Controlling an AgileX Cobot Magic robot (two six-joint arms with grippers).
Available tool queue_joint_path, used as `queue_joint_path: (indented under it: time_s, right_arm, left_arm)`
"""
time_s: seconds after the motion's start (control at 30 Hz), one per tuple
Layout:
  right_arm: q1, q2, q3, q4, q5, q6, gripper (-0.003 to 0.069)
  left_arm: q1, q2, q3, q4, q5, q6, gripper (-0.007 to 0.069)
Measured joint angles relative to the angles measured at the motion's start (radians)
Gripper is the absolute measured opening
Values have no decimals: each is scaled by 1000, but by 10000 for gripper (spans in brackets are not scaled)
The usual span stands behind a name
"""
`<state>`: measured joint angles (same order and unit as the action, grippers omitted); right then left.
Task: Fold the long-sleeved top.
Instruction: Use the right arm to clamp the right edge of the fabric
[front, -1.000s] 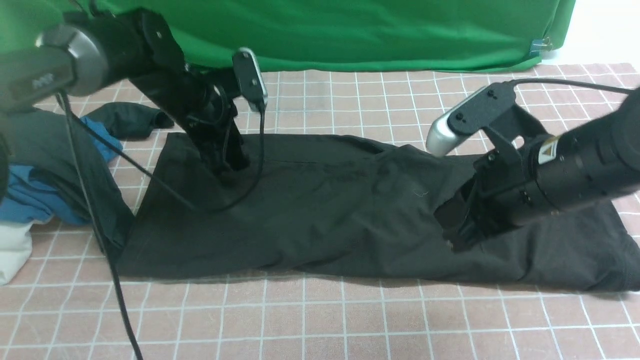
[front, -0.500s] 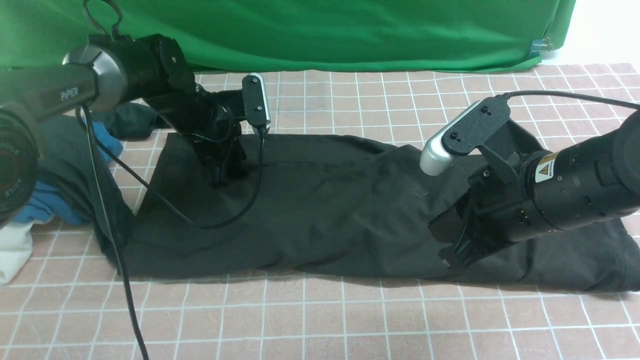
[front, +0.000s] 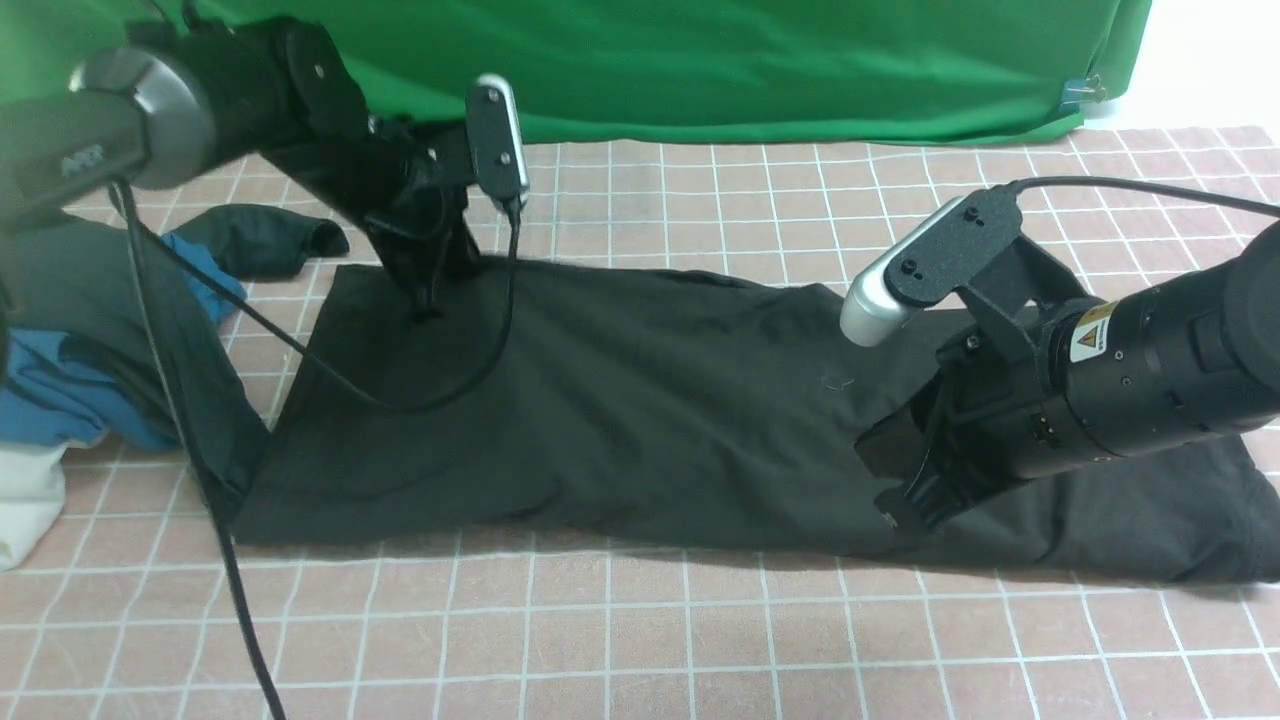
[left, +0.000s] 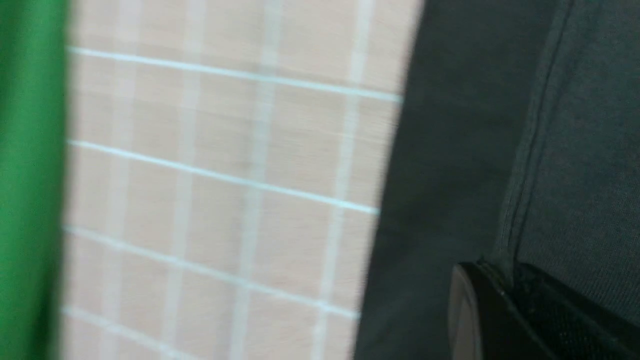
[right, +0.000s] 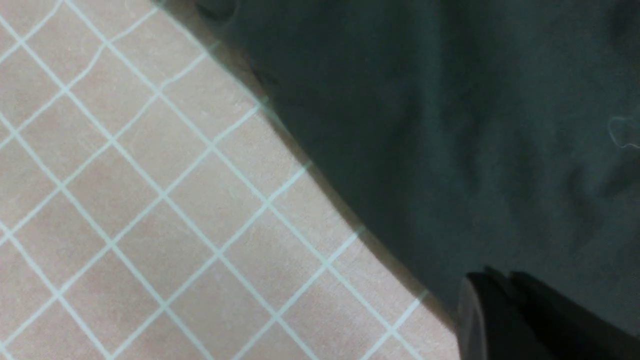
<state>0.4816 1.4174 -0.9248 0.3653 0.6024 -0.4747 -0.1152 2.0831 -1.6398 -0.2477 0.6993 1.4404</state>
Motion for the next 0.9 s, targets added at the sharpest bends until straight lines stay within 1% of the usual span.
queue_joint_path:
  time_s: [0.13, 0.27, 0.3, 0.33, 0.37, 0.43, 0.57, 0.67, 0.73, 0.83, 0.9]
  right_arm:
    - [0, 0, 0, 0, -7, 0, 62]
    - [0, 0, 0, -1, -12, 0, 62]
    - [0, 0, 0, -1, -13, 0, 62]
    - [0, 0, 0, -1, -14, 0, 66]
    - [0, 0, 0, -1, -14, 0, 66]
    - [0, 0, 0, -2, -18, 0, 71]
    - [0, 0, 0, -4, -17, 0, 76]
    - [0, 0, 0, -18, -4, 9, 85]
    - [0, 0, 0, -44, -1, 42, 99]
    - [-27, 0, 0, -97, 6, 126, 139]
    - [-64, -1, 0, -120, 27, 169, 176]
  left_arm:
    - [0, -10, 0, 63, -25, -39, 31]
    - [0, -10, 0, 152, -90, -133, 31]
    - [0, -10, 0, 154, -96, -142, 31]
    - [0, -9, 0, 167, -152, -168, 32]
    - [0, -9, 0, 167, -152, -170, 32]
    - [-1, 1, 0, 167, -216, -187, 36]
    - [-1, 28, 0, 163, -228, -190, 67]
    - [-1, 49, 0, 166, -204, -190, 134]
    - [0, 54, 1, 168, -197, -190, 185]
    - [0, 51, 1, 169, -191, -204, 304]
    - [0, 42, 1, 169, -179, -259, 392]
